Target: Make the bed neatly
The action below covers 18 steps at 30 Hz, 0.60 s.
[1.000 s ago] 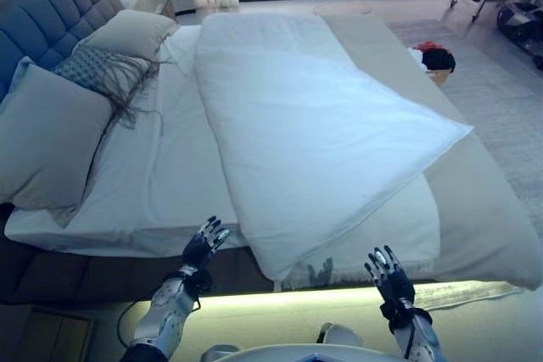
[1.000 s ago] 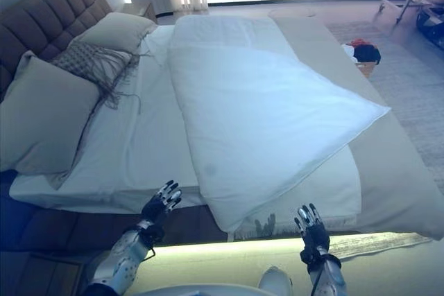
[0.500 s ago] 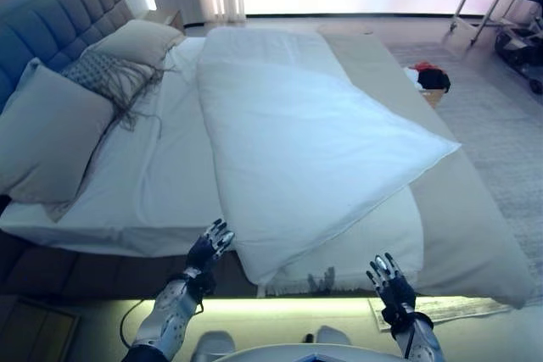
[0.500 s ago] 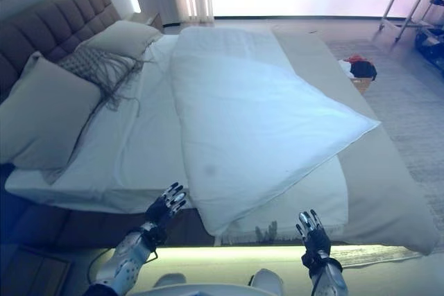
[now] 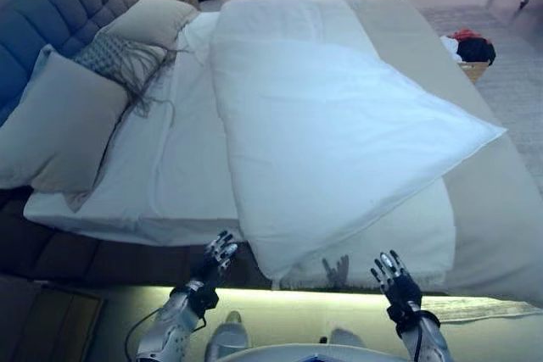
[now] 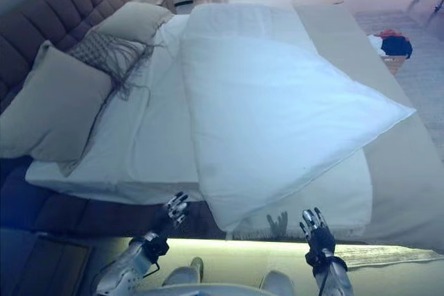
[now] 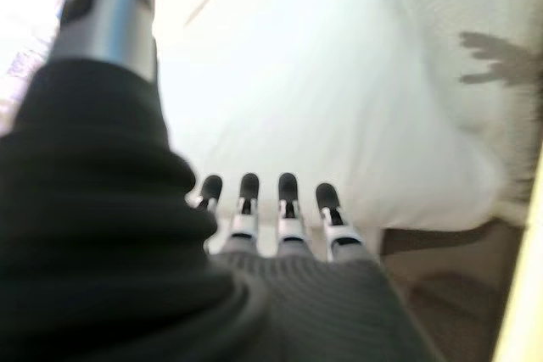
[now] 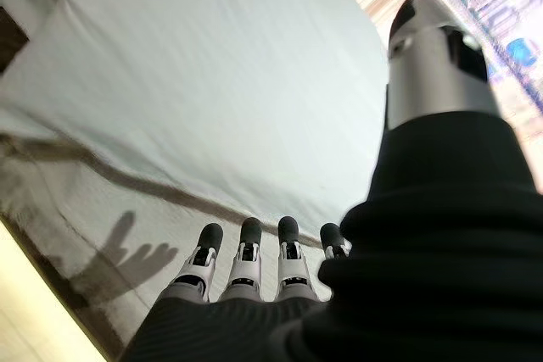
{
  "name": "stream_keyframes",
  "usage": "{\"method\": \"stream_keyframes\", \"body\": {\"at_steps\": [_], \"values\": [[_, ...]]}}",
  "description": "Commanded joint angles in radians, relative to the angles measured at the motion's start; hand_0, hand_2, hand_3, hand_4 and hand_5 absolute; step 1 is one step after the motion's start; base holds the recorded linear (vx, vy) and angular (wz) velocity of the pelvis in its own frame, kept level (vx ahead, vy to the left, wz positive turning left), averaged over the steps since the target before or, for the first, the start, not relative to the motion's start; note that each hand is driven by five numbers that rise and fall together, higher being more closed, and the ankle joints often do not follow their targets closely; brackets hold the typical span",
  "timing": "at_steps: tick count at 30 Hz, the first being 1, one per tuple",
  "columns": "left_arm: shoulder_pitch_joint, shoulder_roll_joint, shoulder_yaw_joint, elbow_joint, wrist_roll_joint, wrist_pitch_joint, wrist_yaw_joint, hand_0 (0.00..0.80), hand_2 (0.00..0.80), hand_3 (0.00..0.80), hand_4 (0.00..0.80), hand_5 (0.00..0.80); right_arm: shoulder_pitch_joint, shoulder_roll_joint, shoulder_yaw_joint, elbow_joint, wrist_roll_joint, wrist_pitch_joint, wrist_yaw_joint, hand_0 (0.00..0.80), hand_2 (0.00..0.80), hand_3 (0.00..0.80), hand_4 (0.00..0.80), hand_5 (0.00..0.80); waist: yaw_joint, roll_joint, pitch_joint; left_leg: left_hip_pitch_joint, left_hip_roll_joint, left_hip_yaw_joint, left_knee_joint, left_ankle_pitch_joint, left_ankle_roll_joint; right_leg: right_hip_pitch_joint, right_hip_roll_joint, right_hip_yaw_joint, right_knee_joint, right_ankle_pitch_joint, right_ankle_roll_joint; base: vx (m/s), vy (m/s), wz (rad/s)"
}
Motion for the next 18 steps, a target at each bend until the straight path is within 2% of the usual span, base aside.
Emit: {"method": "stream_keyframes", "body": {"at_steps": [1, 2, 4, 7, 8, 10, 12, 13, 15, 17, 18], "values": [[0.032, 0.06, 0.073, -0.145, -0.011, -0.018, 0.047, 0.0, 0.0, 0.0, 0.0, 0.0, 0.002, 0.024, 0.019, -0.117, -0.083, -0.002, 0.003, 0.0, 0.0, 0.0, 0.0, 0.0, 0.024, -0.027, -0.04, -0.068, -0.002, -0.034, 0.044, 0.004, 0.052, 0.211, -0.158, -0.085, -0.26, 0.374, 0.088, 0.299, 0.302, -0.49], [0.031, 0.065, 0.076, -0.139, -0.021, -0.02, 0.053, 0.0, 0.0, 0.0, 0.0, 0.0, 0.001, 0.03, 0.028, -0.126, -0.09, -0.008, 0.002, 0.0, 0.0, 0.0, 0.0, 0.0, 0.026, -0.027, -0.046, -0.055, -0.021, -0.028, 0.034, -0.002, 0.068, 0.189, -0.186, -0.077, -0.218, 0.403, 0.089, 0.265, 0.313, -0.5], [0.019, 0.066, 0.072, -0.117, -0.018, -0.031, 0.047, 0.0, 0.0, 0.0, 0.0, 0.0, 0.003, 0.041, 0.029, -0.133, -0.086, -0.02, -0.016, 0.0, 0.0, 0.0, 0.0, 0.0, 0.024, -0.017, -0.061, -0.045, -0.049, -0.025, 0.021, -0.014, 0.098, 0.158, -0.211, -0.054, -0.158, 0.418, 0.071, 0.246, 0.327, -0.28], [0.003, 0.059, 0.055, -0.099, -0.003, -0.031, 0.06, 0.0, 0.0, 0.0, 0.0, 0.0, 0.024, 0.041, -0.008, -0.112, -0.094, -0.021, -0.031, 0.0, 0.0, 0.0, 0.0, 0.0, 0.006, -0.001, -0.073, -0.036, -0.1, -0.034, 0.027, -0.04, 0.14, 0.098, -0.213, -0.011, -0.034, 0.429, 0.038, 0.224, 0.308, 0.17], [0.005, 0.057, 0.054, -0.093, -0.005, -0.029, 0.065, 0.0, 0.0, 0.0, 0.0, 0.0, 0.034, 0.038, -0.016, -0.107, -0.093, -0.021, -0.025, 0.0, 0.0, 0.0, 0.0, 0.0, 0.001, -0.004, -0.073, -0.018, -0.115, -0.046, 0.026, -0.064, 0.142, 0.084, -0.21, 0.009, 0.009, 0.411, 0.046, 0.246, 0.247, 0.43], [0.01, 0.052, 0.06, -0.084, -0.016, -0.027, 0.074, 0.0, 0.0, 0.0, 0.0, 0.0, 0.052, 0.029, -0.031, -0.098, -0.095, -0.025, 0.004, 0.0, 0.0, 0.0, 0.0, 0.0, -0.005, -0.008, -0.069, -0.002, -0.136, -0.047, 0.019, -0.071, 0.153, 0.051, -0.198, 0.003, 0.024, 0.423, 0.038, 0.21, 0.132, 0.29], [0.018, 0.049, 0.071, -0.098, -0.023, -0.021, 0.088, 0.0, 0.0, 0.0, 0.0, 0.0, 0.059, 0.019, -0.05, -0.088, -0.101, -0.027, 0.023, 0.0, 0.0, 0.0, 0.0, 0.0, -0.007, -0.014, -0.066, 0.012, -0.146, -0.049, 0.006, -0.073, 0.152, 0.048, -0.169, -0.023, -0.048, 0.435, 0.04, 0.154, -0.011, -0.23], [0.023, 0.047, 0.074, -0.108, -0.021, -0.021, 0.098, 0.0, 0.0, 0.0, 0.0, 0.0, 0.046, 0.014, -0.061, -0.071, -0.101, -0.024, 0.033, 0.0, 0.0, 0.0, 0.0, 0.0, -0.009, -0.022, -0.061, 0.008, -0.147, -0.037, 0.003, -0.061, 0.154, 0.043, -0.148, -0.055, -0.143, 0.477, 0.033, 0.113, -0.088, -0.46], [0.022, 0.049, 0.076, -0.118, -0.018, -0.015, 0.108, 0.0, 0.0, 0.0, 0.0, 0.0, 0.019, 0.011, -0.067, -0.042, -0.094, -0.028, 0.036, 0.0, 0.0, 0.0, 0.0, 0.0, -0.014, -0.042, -0.048, 0.029, -0.148, -0.033, -0.005, -0.081, 0.147, 0.029, -0.118, -0.068, -0.266, 0.501, 0.051, 0.14, -0.178, -0.71], [0.007, 0.062, 0.073, -0.117, -0.014, -0.014, 0.105, 0.0, 0.0, 0.0, 0.0, 0.0, -0.016, 0.01, -0.069, -0.008, -0.076, -0.032, 0.042, 0.0, 0.0, 0.0, 0.0, 0.0, -0.021, -0.07, -0.033, 0.053, -0.148, -0.023, -0.018, -0.115, 0.141, -0.004, -0.082, -0.071, -0.398, 0.541, 0.086, 0.151, -0.238, -0.93], [0.003, 0.067, 0.074, -0.114, -0.014, -0.013, 0.099, 0.0, 0.0, 0.0, 0.0, 0.0, -0.024, 0.008, -0.071, 0.001, -0.071, -0.031, 0.042, 0.0, 0.0, 0.0, 0.0, 0.0, -0.022, -0.076, -0.029, 0.056, -0.146, -0.02, -0.021, -0.123, 0.141, -0.009, -0.077, -0.07, -0.419, 0.553, 0.094, 0.141, -0.234, -0.87]]}}
